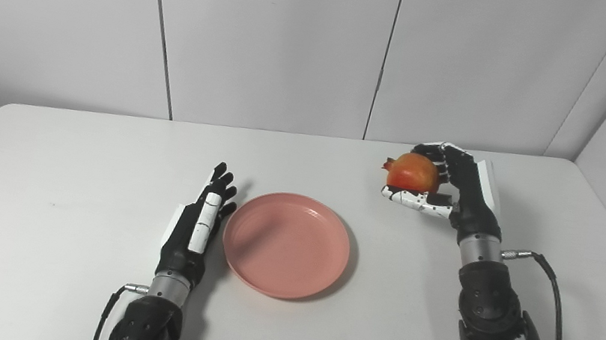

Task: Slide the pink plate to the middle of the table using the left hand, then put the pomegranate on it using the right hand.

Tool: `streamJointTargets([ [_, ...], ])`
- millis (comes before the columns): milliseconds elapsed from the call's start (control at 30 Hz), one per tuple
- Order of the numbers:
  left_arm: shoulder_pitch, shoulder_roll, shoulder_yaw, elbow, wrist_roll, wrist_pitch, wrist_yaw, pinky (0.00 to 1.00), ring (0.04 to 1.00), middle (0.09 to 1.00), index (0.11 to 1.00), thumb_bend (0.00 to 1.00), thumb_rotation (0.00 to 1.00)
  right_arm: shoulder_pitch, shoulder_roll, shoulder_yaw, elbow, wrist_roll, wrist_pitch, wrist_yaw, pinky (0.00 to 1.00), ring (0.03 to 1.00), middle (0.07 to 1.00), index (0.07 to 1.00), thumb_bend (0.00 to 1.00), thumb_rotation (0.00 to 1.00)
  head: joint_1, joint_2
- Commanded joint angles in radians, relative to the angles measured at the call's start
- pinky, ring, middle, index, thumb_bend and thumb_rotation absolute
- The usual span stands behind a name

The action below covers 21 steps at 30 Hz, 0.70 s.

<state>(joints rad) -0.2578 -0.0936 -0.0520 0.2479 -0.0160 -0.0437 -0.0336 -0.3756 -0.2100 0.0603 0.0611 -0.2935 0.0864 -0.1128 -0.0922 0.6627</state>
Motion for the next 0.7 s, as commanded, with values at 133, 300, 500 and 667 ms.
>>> streamJointTargets([
  [133,-0.046,-0.009,-0.008,0.022,0.003,-0.062,-0.001,0.93,0.972,0.992,0.985,0.72,1.00,0.001,0.007,0.021,-0.090,0.014,-0.045,0.060,0.45,0.488,0.467,0.521,0.52,0.00,0.017,-0.006],
  [300,-0.048,-0.006,-0.012,0.022,0.017,-0.053,0.006,0.93,0.973,0.995,0.991,0.74,1.00,0.020,0.024,0.046,-0.115,0.007,-0.054,0.084,0.47,0.505,0.481,0.505,0.52,0.00,0.014,-0.007],
  [500,-0.043,-0.007,-0.016,0.018,0.040,-0.051,0.021,0.93,0.970,0.989,0.981,0.74,1.00,0.032,0.048,0.078,-0.127,0.009,-0.072,0.107,0.47,0.496,0.475,0.510,0.52,0.00,0.014,-0.010],
  [667,-0.042,-0.004,-0.023,0.021,0.035,-0.055,0.008,0.93,0.973,0.991,0.981,0.74,1.00,0.032,0.061,0.119,-0.101,-0.017,-0.114,0.112,0.45,0.479,0.467,0.519,0.52,0.00,0.009,-0.015],
])
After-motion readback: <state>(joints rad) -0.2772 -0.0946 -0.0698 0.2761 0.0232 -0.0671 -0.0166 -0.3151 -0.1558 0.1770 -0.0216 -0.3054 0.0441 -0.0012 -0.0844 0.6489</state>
